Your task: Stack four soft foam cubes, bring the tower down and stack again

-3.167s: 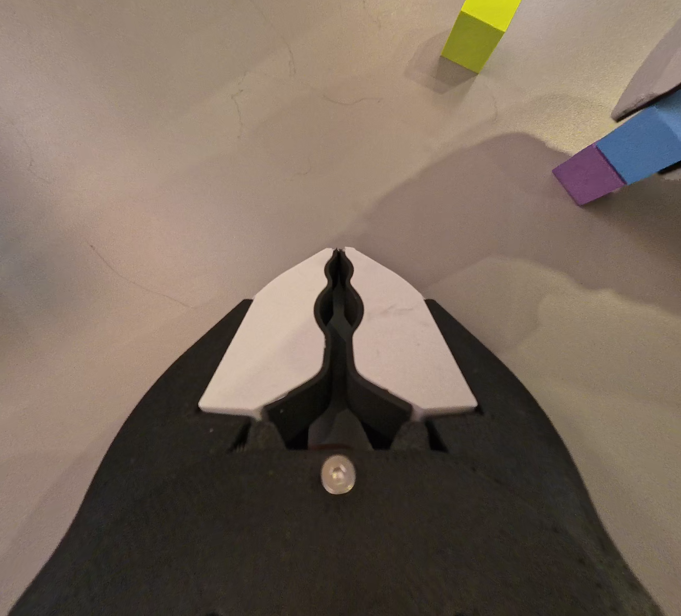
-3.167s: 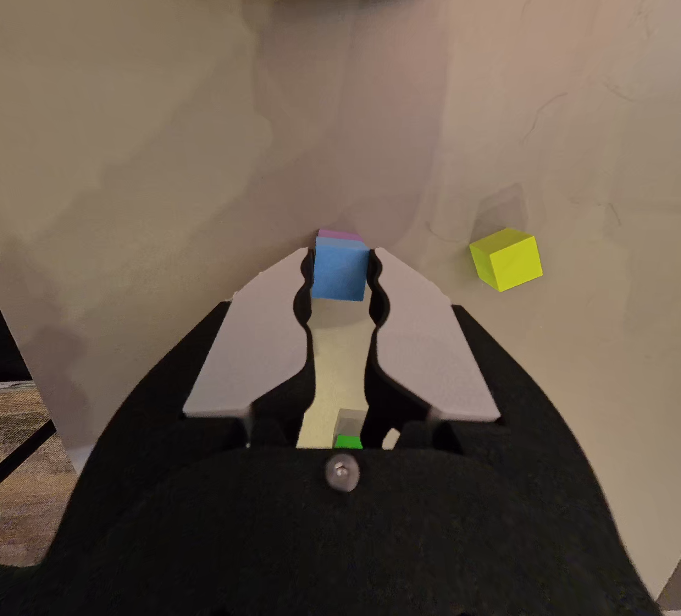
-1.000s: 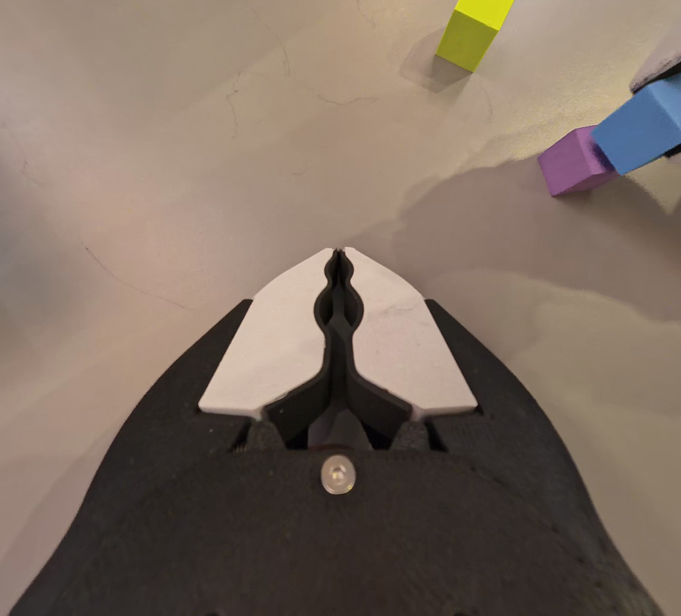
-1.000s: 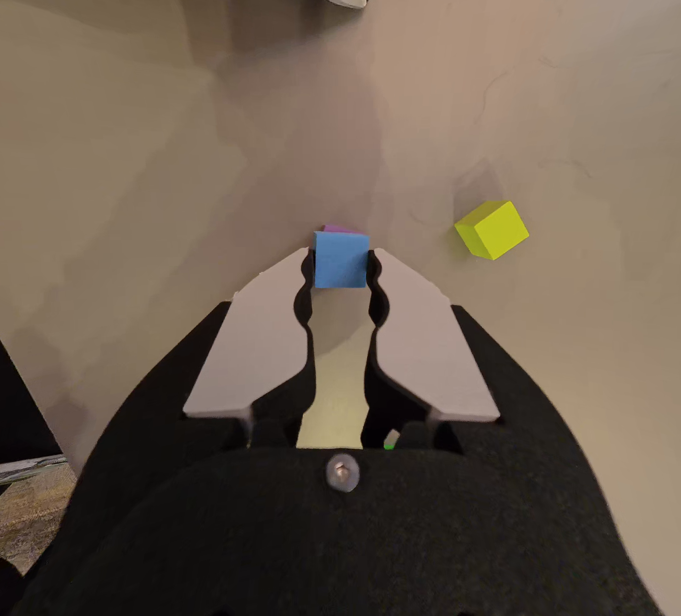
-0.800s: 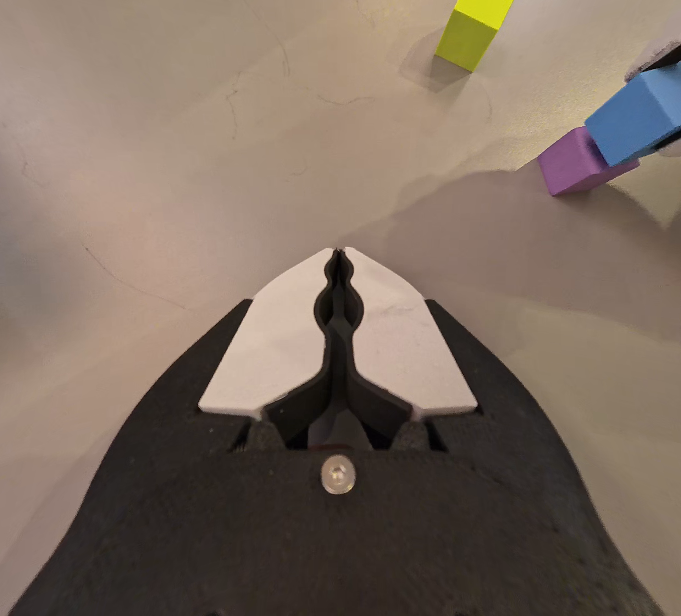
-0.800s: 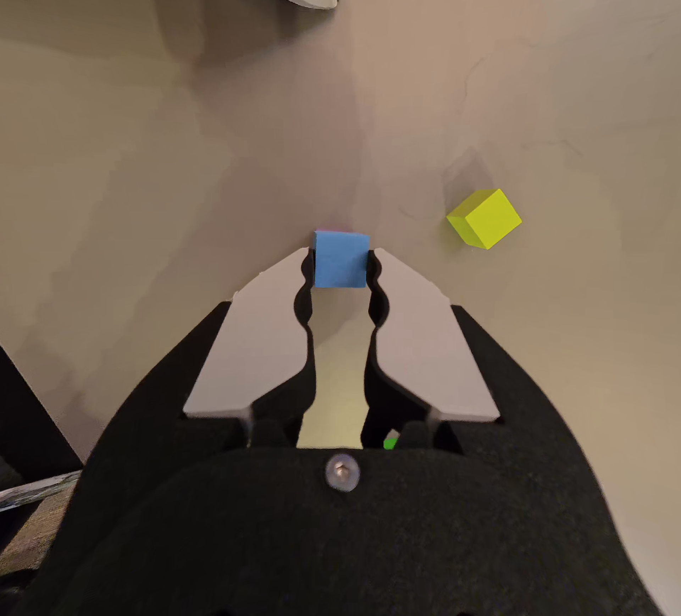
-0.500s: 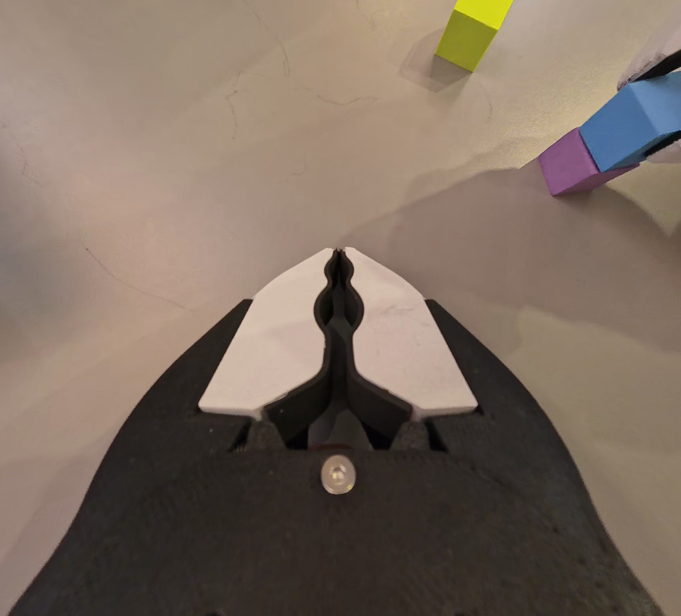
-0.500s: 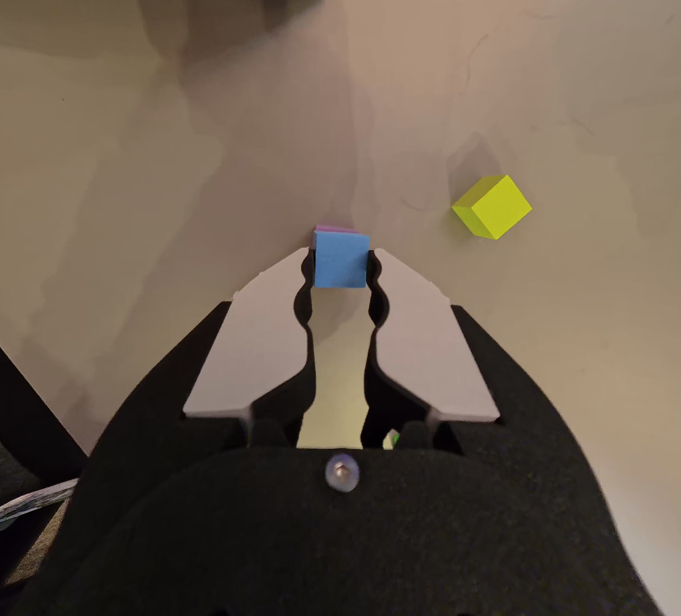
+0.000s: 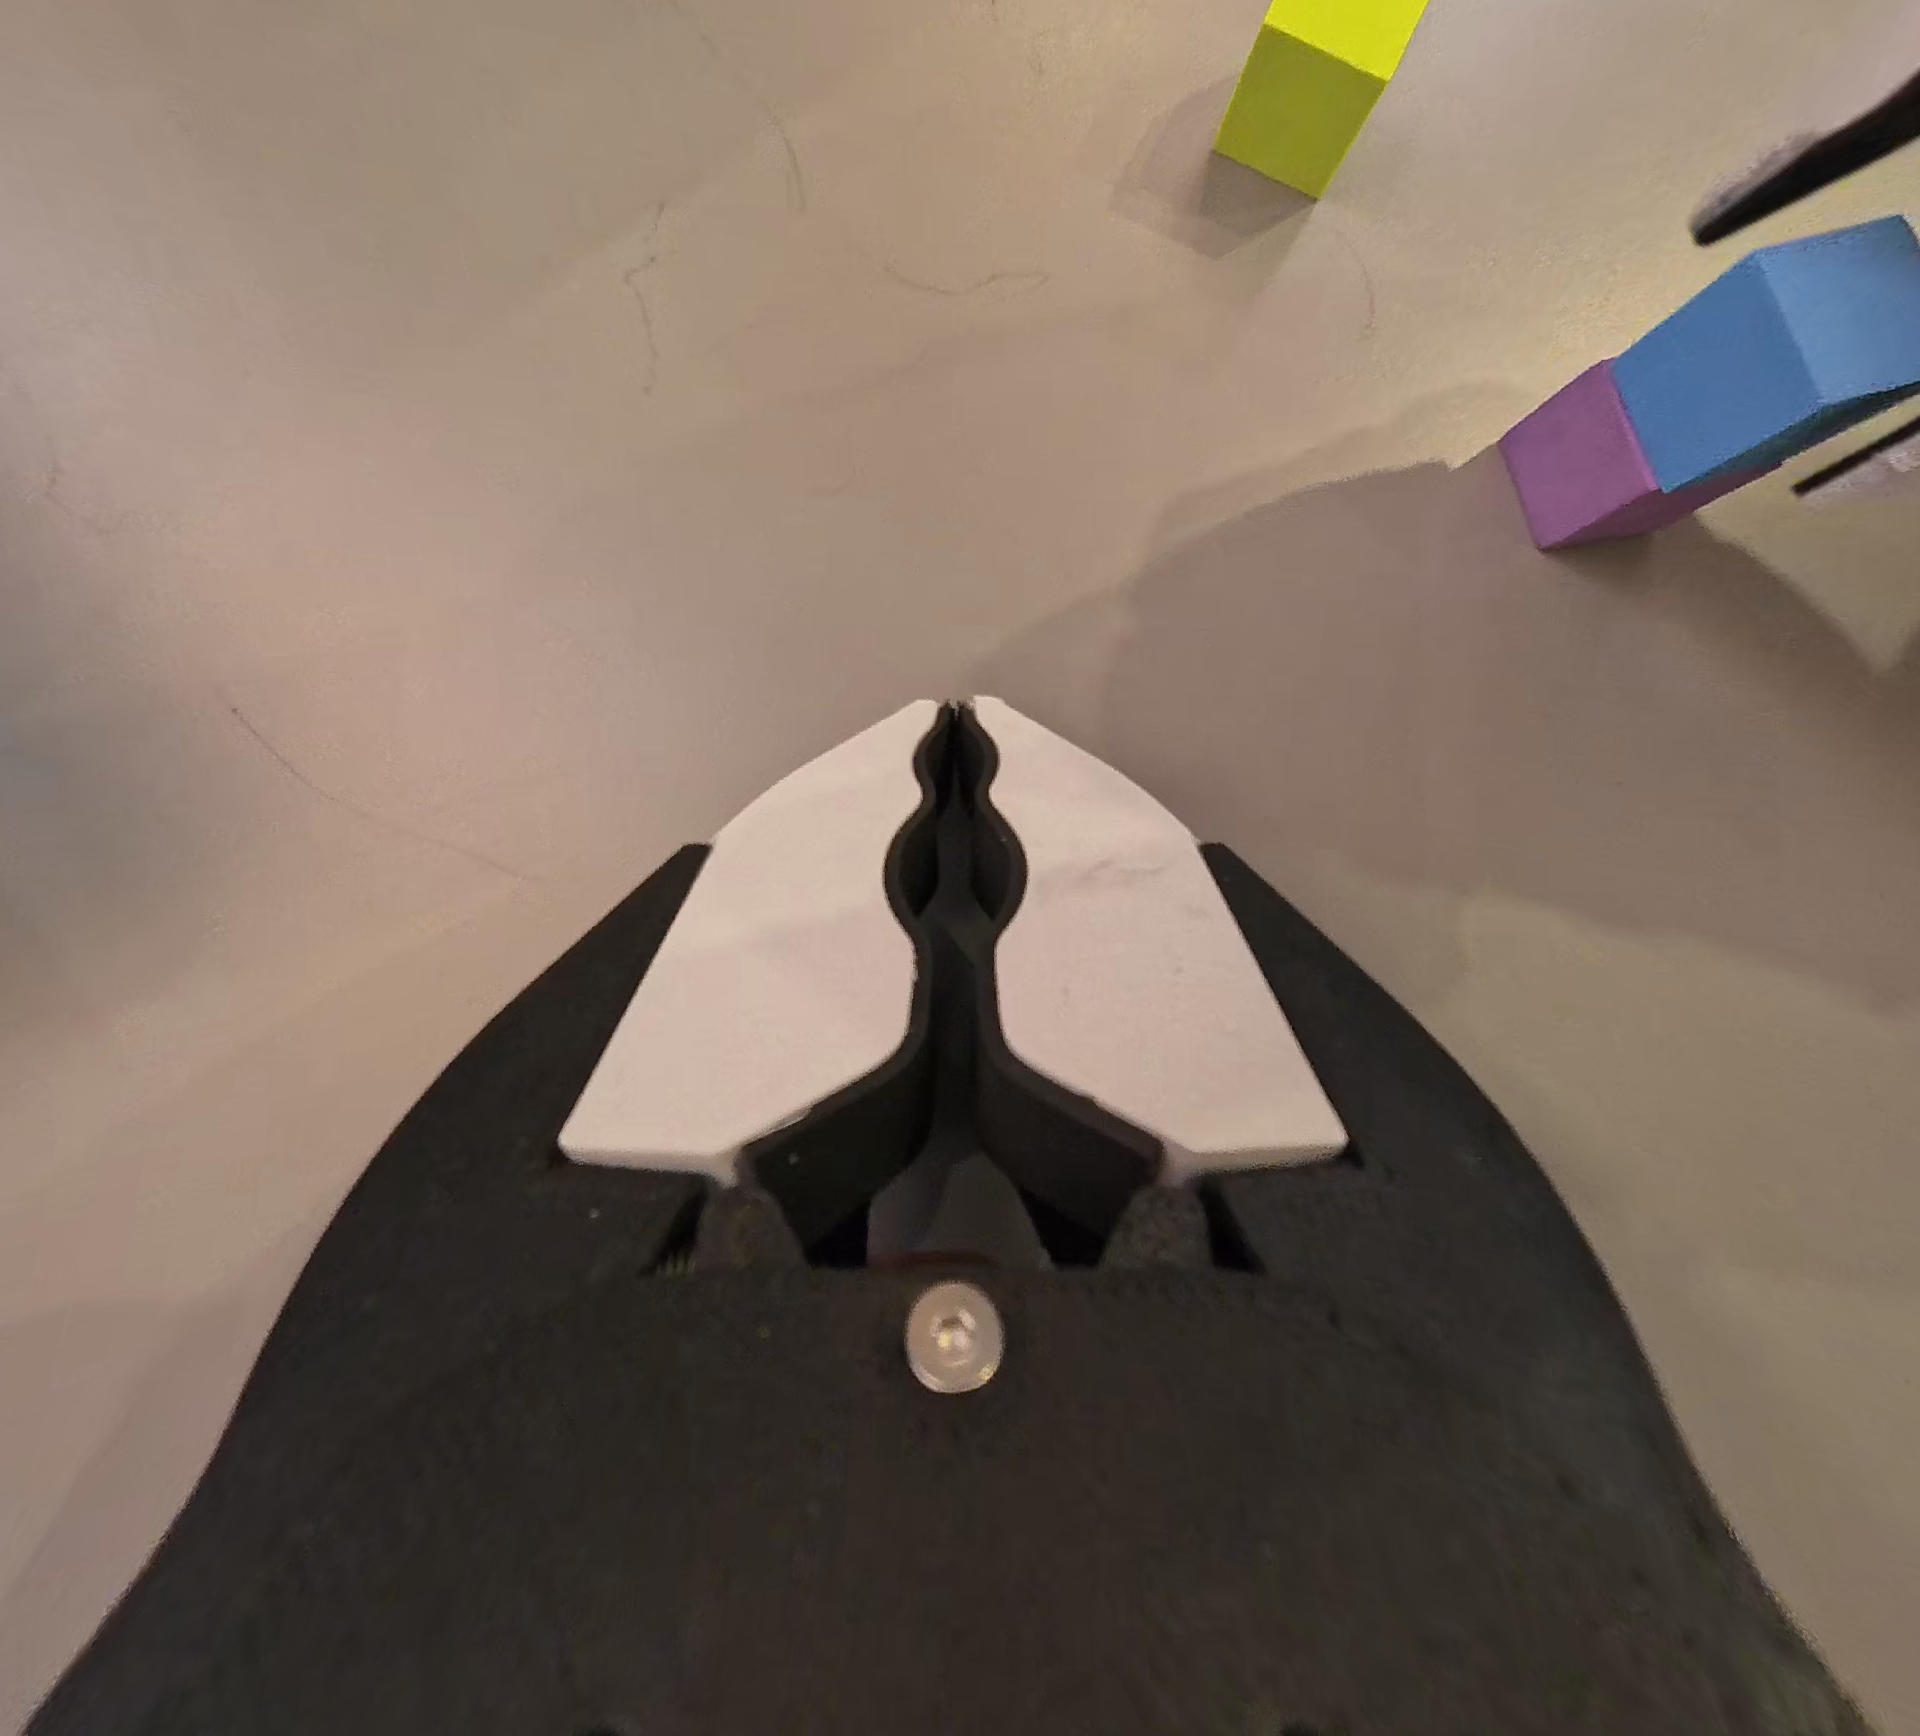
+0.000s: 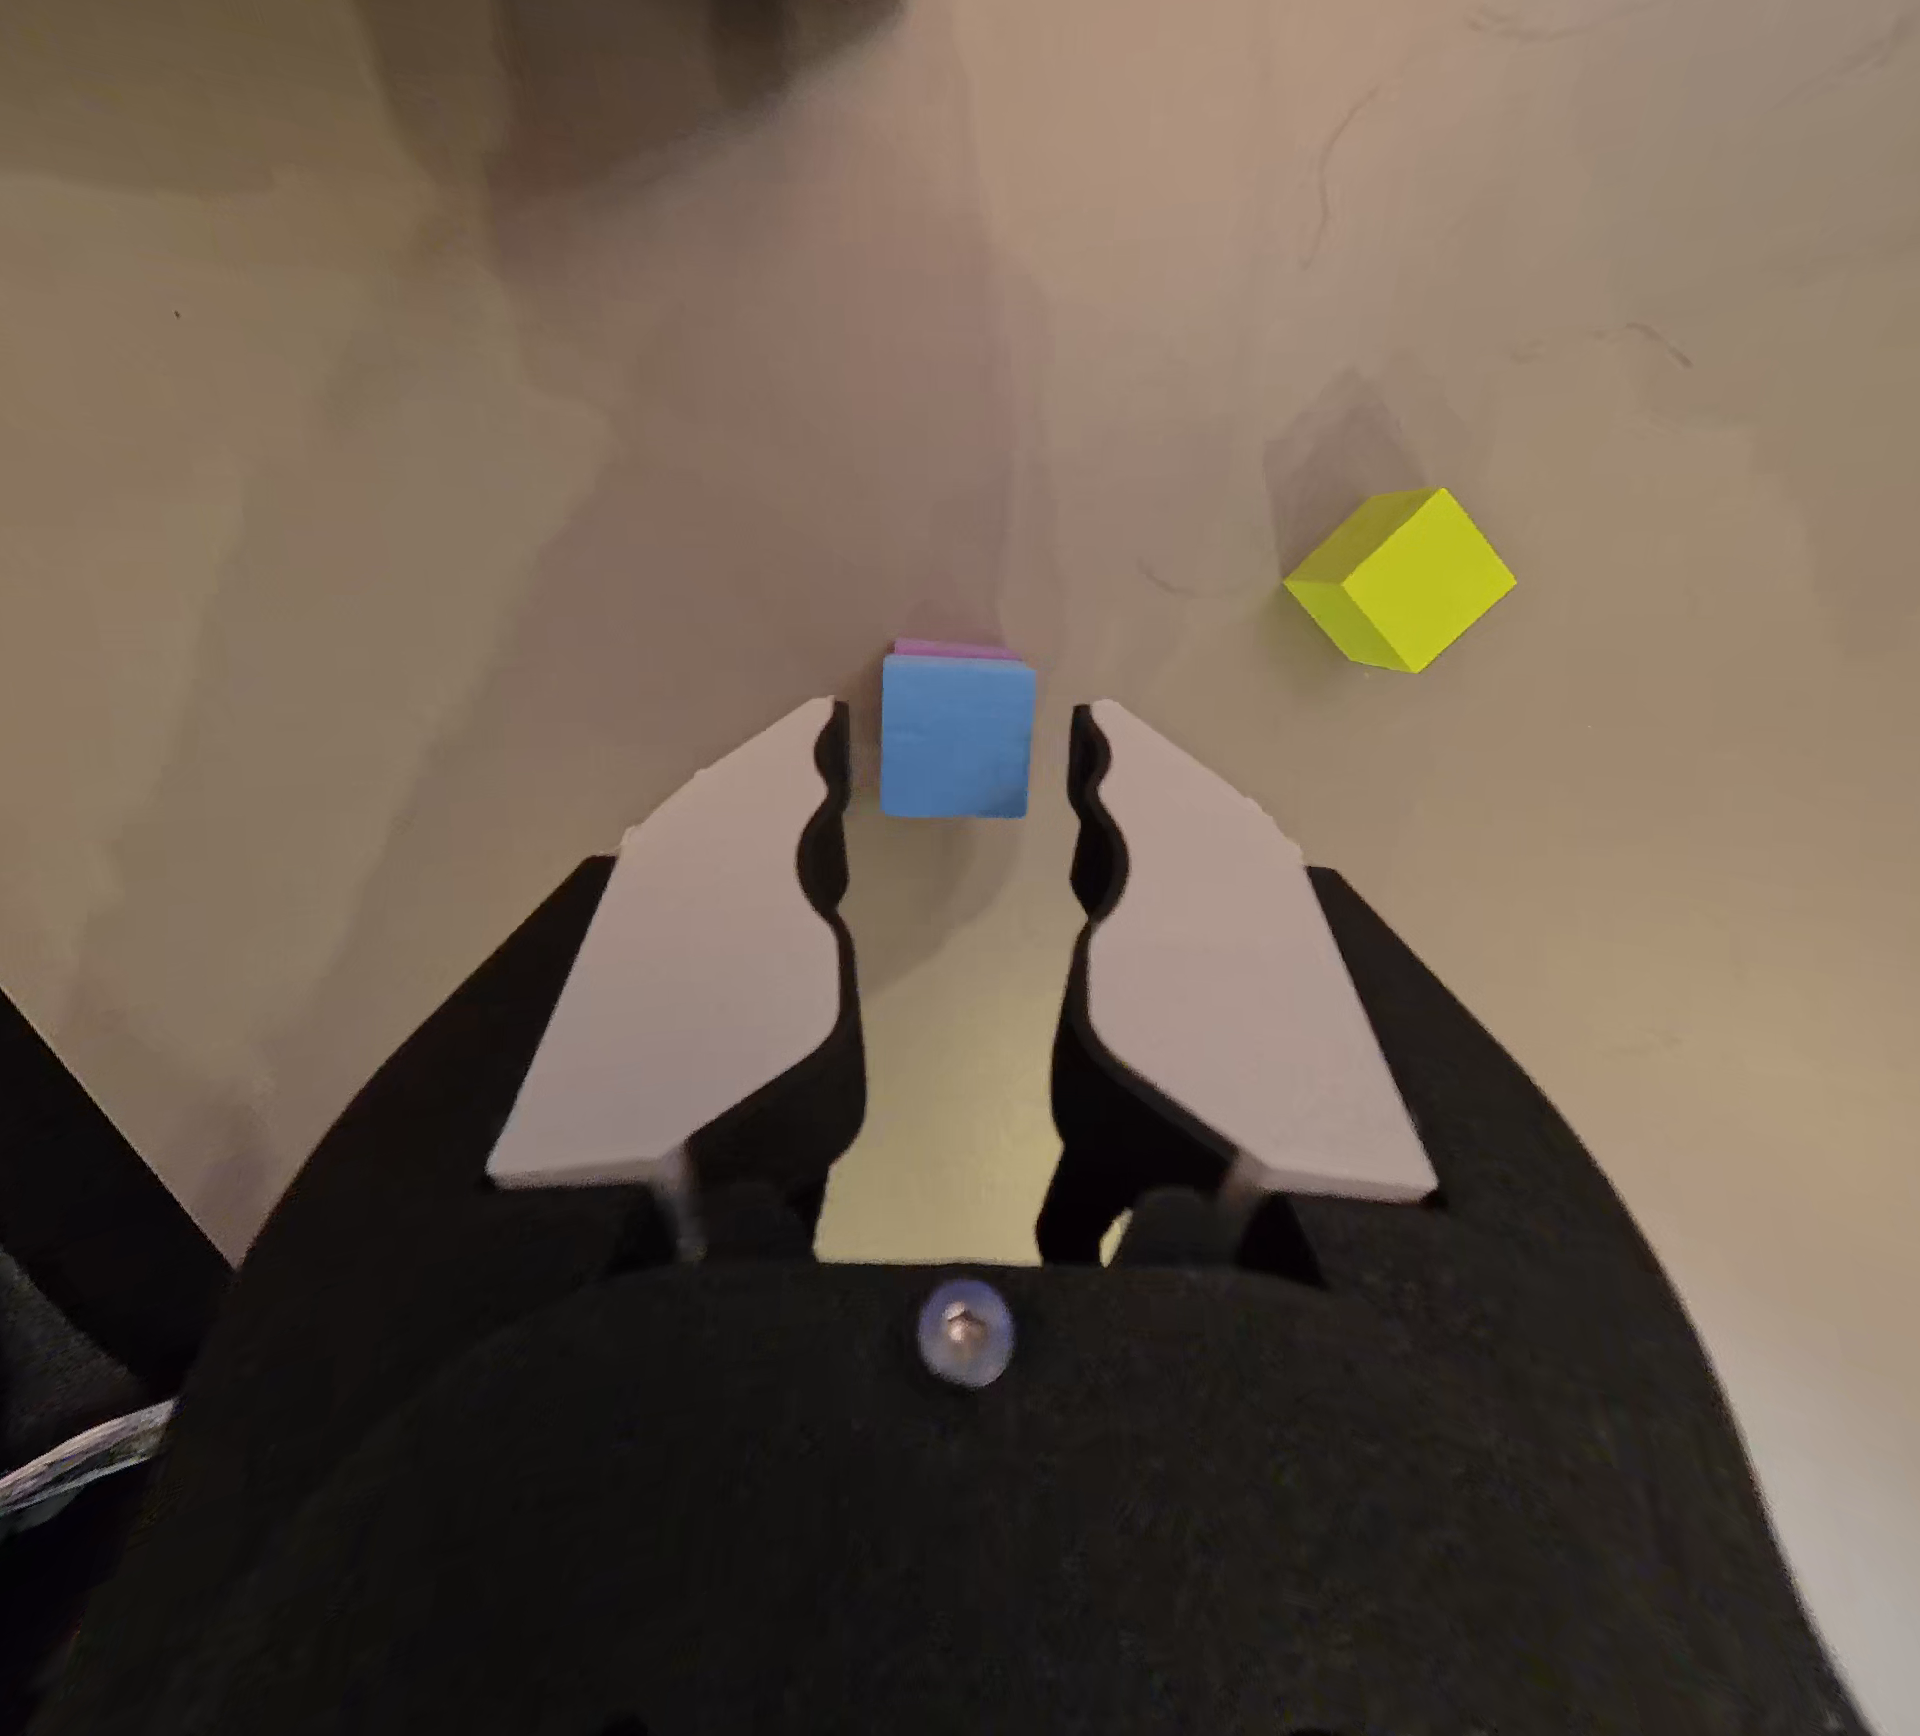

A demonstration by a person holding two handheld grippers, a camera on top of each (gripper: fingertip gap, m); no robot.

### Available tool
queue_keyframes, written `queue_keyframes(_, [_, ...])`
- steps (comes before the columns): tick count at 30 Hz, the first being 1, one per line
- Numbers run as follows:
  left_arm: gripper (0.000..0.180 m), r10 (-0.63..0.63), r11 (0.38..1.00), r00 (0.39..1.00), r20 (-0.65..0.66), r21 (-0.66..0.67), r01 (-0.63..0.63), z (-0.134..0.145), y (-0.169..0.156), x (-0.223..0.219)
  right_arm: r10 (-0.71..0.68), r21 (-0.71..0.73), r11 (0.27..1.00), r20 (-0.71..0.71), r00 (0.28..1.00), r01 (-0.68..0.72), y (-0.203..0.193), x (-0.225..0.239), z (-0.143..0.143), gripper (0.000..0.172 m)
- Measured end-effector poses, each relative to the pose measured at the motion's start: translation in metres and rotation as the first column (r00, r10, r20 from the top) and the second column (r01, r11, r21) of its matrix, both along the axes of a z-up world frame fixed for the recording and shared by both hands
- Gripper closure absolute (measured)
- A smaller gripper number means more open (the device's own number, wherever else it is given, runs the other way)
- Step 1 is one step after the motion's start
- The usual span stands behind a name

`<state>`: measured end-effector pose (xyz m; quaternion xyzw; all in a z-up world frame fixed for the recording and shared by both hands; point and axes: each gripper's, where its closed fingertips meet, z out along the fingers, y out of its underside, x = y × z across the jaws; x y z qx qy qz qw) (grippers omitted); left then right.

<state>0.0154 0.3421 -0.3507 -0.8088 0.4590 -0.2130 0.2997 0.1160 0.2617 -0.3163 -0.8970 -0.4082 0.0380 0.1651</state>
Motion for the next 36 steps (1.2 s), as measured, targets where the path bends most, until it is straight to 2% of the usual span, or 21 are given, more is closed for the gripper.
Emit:
queue_keyframes(1, [0.18,-0.01,1.0,1.0,0.001,-0.001,0.01,0.0,-0.001,0.0,-0.005,0.005,1.0,-0.006,1.0,0.005,0.0,0.0,0.001,0.13])
queue_keyframes(5, [0.174,-0.085,0.996,0.996,0.039,-0.032,0.086,0.003,-0.009,0.008,-0.03,0.032,0.999,-0.054,0.998,0.032,0.0,0.003,0.01,0.122])
queue_keyframes(9, [0.168,-0.191,0.979,0.97,0.151,-0.048,0.2,0.02,-0.024,0.03,-0.046,0.017,0.999,-0.07,0.997,0.047,-0.007,0.005,-0.004,0.116])
queue_keyframes(12, [0.161,-0.334,0.942,0.938,0.095,0.014,0.335,0.021,-0.036,0.043,-0.057,0.018,0.998,-0.059,0.997,0.058,-0.007,0.007,-0.016,0.117])
queue_keyframes(17, [0.149,-0.502,0.865,0.854,0.135,0.044,0.5,0.035,-0.049,0.059,-0.035,0.035,0.999,-0.052,0.998,0.036,-0.004,0.007,-0.023,0.143])
queue_keyframes(18, [0.147,-0.529,0.848,0.836,0.145,0.047,0.528,0.037,-0.053,0.06,-0.011,0.04,0.999,-0.078,0.997,0.014,-0.004,0.004,-0.022,0.144])
queue_keyframes(26, [0.138,-0.65,0.758,0.755,0.086,0.013,0.652,0.022,-0.079,0.054,0.189,0.053,0.982,-0.113,0.976,-0.184,-0.008,-0.009,-0.018,0.144])
queue_keyframes(32, [0.136,-0.681,0.731,0.73,0.058,0.013,0.682,0.013,-0.084,0.065,0.102,0.005,0.995,-0.097,0.99,-0.102,-0.008,-0.005,-0.02,0.144])
queue_keyframes(36, [0.137,-0.713,0.701,0.7,0.035,0.021,0.713,0.008,-0.085,0.075,0.116,0.02,0.993,-0.064,0.991,-0.115,-0.01,-0.008,-0.023,0.144])
